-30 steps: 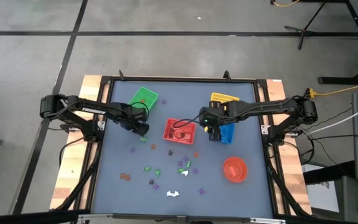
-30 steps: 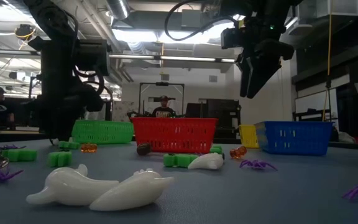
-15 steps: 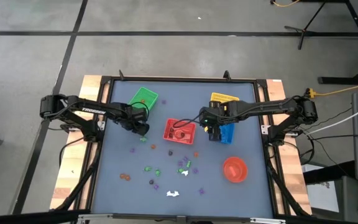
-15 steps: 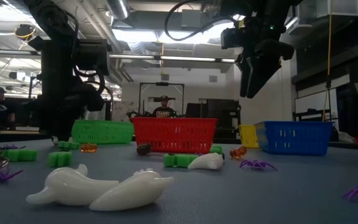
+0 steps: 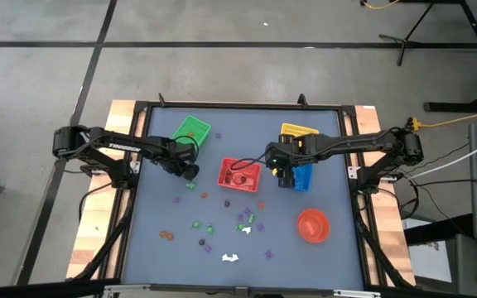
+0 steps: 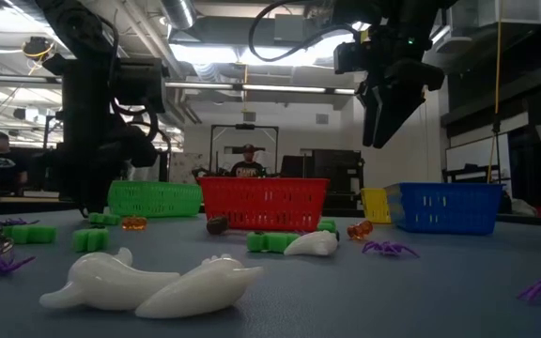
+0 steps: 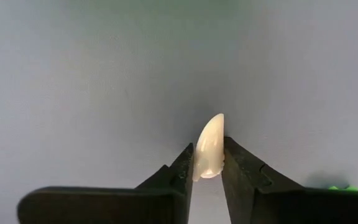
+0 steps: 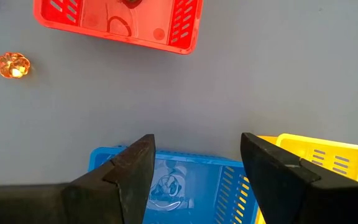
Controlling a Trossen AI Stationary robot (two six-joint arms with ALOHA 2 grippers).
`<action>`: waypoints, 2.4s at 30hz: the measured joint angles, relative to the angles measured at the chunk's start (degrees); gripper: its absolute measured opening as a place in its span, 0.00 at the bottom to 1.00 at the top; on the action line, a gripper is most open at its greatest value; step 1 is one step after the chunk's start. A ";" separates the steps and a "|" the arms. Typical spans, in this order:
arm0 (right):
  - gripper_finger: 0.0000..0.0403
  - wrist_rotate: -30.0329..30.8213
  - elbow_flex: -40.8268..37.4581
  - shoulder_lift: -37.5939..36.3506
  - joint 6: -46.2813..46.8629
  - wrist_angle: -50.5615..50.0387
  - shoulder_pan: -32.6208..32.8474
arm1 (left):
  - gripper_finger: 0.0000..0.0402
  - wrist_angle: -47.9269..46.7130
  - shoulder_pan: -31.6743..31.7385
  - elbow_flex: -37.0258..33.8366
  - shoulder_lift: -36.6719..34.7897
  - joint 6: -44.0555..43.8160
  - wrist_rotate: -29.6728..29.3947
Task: Sort Halloween decoration
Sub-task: Put the white ghost toy into the yellow bin
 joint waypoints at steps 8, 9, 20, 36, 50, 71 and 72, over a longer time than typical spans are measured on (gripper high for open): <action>0.59 0.00 0.00 0.00 -0.01 0.02 0.01 | 0.11 0.07 0.01 0.00 0.00 0.04 -0.02; 0.59 0.00 0.00 0.00 -0.01 0.01 0.02 | 0.11 0.09 0.00 0.00 0.00 0.04 -0.02; 0.59 0.03 0.00 0.00 -0.02 -3.51 0.00 | 0.11 0.46 0.07 4.01 0.20 4.56 2.58; 0.59 0.07 0.04 -10.59 0.00 -9.64 0.02 | 0.11 13.84 -4.27 14.34 0.07 4.66 1.78; 0.59 0.09 0.04 -20.77 -4.70 -9.47 0.02 | 0.11 61.26 -4.74 14.45 5.53 20.04 -9.64; 0.59 0.09 0.04 -21.38 -4.48 -9.01 0.02 | 0.11 82.74 -2.44 46.82 45.56 38.26 -3.25; 0.59 0.09 0.04 -21.38 -4.48 -9.01 0.02 | 0.11 82.57 -2.31 48.55 47.24 38.77 -3.21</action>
